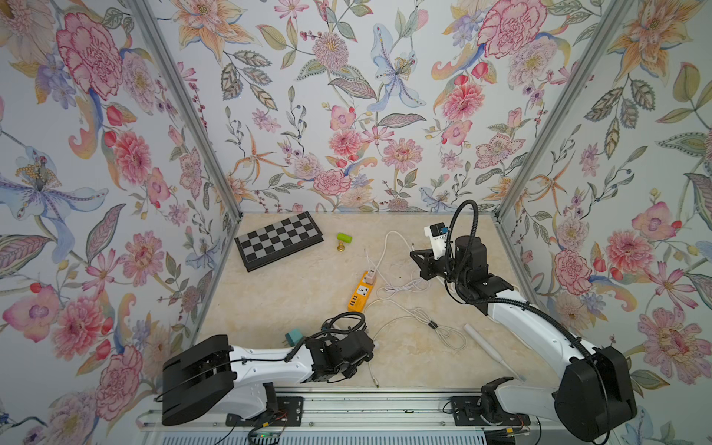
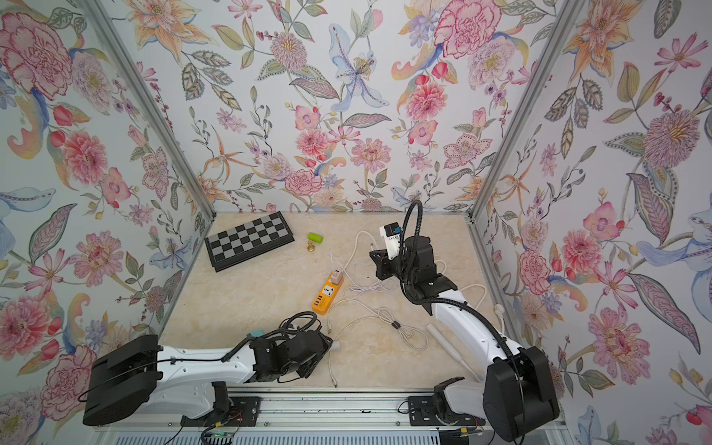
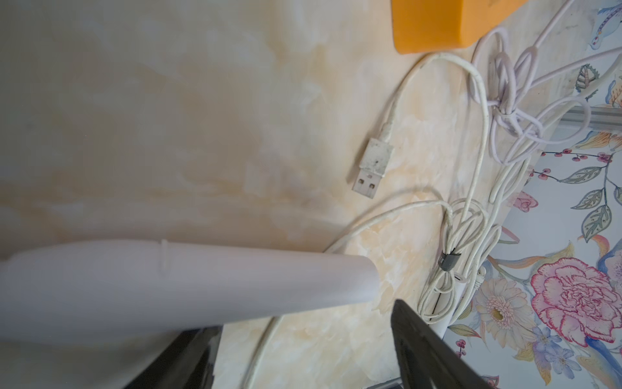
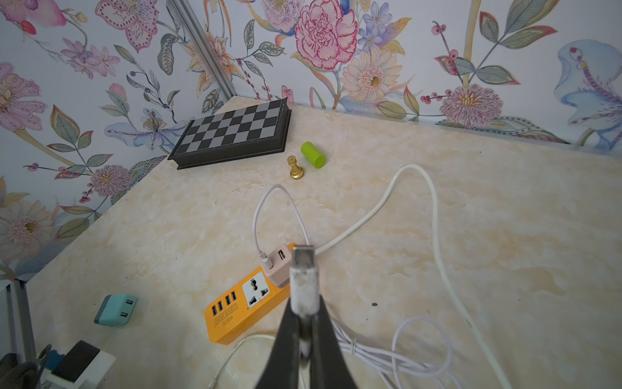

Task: Charge the electric toothbrush
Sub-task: Pick up the electric toothbrush from the center of the board.

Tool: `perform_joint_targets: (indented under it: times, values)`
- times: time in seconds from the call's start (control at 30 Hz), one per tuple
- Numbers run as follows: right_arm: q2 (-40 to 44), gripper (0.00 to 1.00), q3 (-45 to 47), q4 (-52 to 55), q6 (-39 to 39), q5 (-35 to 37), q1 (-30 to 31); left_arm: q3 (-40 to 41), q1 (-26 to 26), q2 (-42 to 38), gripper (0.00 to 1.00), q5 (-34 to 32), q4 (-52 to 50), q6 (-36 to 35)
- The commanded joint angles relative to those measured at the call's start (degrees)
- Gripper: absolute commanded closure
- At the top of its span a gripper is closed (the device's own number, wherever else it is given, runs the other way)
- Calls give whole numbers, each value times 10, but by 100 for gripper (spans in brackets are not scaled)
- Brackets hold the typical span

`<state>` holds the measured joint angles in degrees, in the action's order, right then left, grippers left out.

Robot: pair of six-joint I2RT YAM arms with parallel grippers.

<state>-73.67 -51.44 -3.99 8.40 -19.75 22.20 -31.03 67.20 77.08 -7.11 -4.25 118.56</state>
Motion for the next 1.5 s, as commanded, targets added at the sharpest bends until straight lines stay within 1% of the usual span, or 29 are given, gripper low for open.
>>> perform_joint_targets:
  times: [0.0, 0.1, 0.2, 0.3, 0.37, 0.5, 0.6, 0.7, 0.9, 1.07, 1.17, 1.3, 1.47]
  values:
    - [14, 100, -13, 4, -5, -2, 0, -36, -29, 30, 21, 11, -77, 5]
    - [13, 100, -14, 3, -6, -2, 0, -51, -53, 42, 22, 17, -124, -23]
    - [13, 100, -16, 4, -5, -2, 0, -41, -77, 47, 24, 27, -135, -44]
    - [15, 100, -16, 3, -4, -5, 0, -40, -108, 58, 27, 33, -143, -86]
    - [16, 100, -17, 4, -3, -6, 0, -50, -127, 76, 30, 42, -146, -119]
    - [15, 100, -22, 4, 4, -10, 0, -79, -148, 118, 38, 61, -154, -172]
    - [16, 100, -23, 5, 10, -17, 1, -102, -156, 121, 43, 51, -178, -202]
    - [16, 100, -24, 7, 13, -19, 1, -101, -161, 122, 51, 49, -168, -213]
    - [13, 100, -29, 7, 17, -19, 9, -78, -167, 122, 64, 69, -134, -216]
    - [5, 100, -42, 15, 16, -18, 21, -71, -170, 120, 72, 71, -117, -218]
    - [2, 100, -49, 23, 15, -15, 29, -69, -175, 108, 76, 62, -118, -222]
    - [2, 100, -64, 39, 15, -15, 41, -69, -193, 66, 84, 37, -120, -237]
    - [0, 100, -88, 75, 13, -23, 49, -92, -240, -22, 91, -27, -125, -304]
